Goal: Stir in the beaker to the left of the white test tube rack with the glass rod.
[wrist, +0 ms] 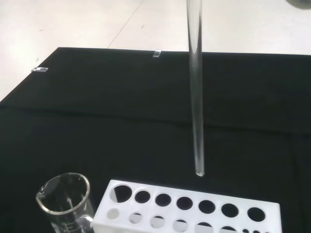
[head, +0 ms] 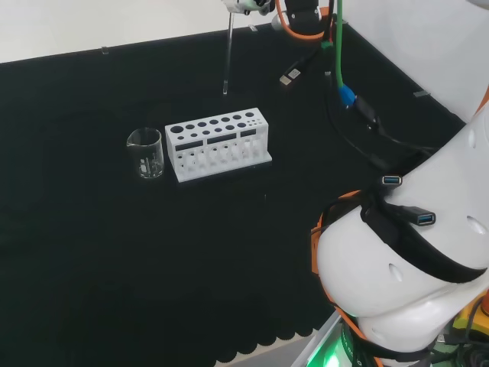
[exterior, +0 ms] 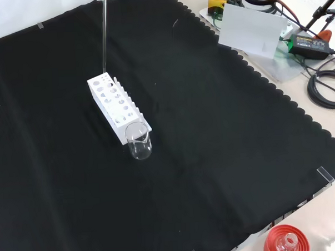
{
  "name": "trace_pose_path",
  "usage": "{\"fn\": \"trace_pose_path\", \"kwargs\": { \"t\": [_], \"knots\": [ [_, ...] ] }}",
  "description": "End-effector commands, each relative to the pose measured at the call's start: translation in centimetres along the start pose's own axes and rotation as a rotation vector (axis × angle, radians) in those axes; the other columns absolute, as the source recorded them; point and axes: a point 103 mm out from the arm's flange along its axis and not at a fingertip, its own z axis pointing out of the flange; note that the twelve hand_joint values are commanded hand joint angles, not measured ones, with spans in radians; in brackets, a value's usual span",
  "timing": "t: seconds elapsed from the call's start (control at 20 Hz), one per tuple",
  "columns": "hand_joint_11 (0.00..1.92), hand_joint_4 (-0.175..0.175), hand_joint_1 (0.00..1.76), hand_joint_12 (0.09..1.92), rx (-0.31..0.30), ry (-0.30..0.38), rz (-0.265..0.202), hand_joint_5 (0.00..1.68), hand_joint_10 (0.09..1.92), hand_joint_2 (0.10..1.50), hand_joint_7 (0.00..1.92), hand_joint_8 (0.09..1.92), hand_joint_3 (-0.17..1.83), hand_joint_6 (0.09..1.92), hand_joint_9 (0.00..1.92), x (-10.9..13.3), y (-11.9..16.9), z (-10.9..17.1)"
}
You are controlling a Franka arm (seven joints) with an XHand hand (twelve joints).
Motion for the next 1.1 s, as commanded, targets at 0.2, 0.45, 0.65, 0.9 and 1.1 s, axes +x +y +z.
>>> {"fn": "trace_pose_path", "kwargs": {
  "t": [0.2,0.45,0.65,0.9,1.1],
  "knots": [
    [1.54,-0.175,1.29,0.65,0.015,0.006,-0.03,1.07,0.57,1.14,1.12,0.88,-0.17,0.87,1.66,1.2,0.0,-0.1],
    [1.54,-0.175,1.29,0.65,0.017,0.005,-0.047,1.07,0.56,1.14,1.12,0.88,-0.17,0.87,1.66,1.9,0.2,-0.1],
    [1.54,-0.175,1.29,0.65,0.03,0.005,-0.079,1.07,0.56,1.14,1.12,0.88,-0.17,0.87,1.67,3.7,0.4,0.5],
    [1.54,-0.175,1.29,0.65,0.041,0.022,-0.139,1.07,0.56,1.14,1.12,0.88,-0.17,0.86,1.67,7.1,1.0,0.7],
    [1.54,-0.175,1.29,0.65,0.044,0.03,-0.191,1.08,0.55,1.14,1.12,0.87,-0.17,0.86,1.67,9.5,1.5,0.9]
  ]
}}
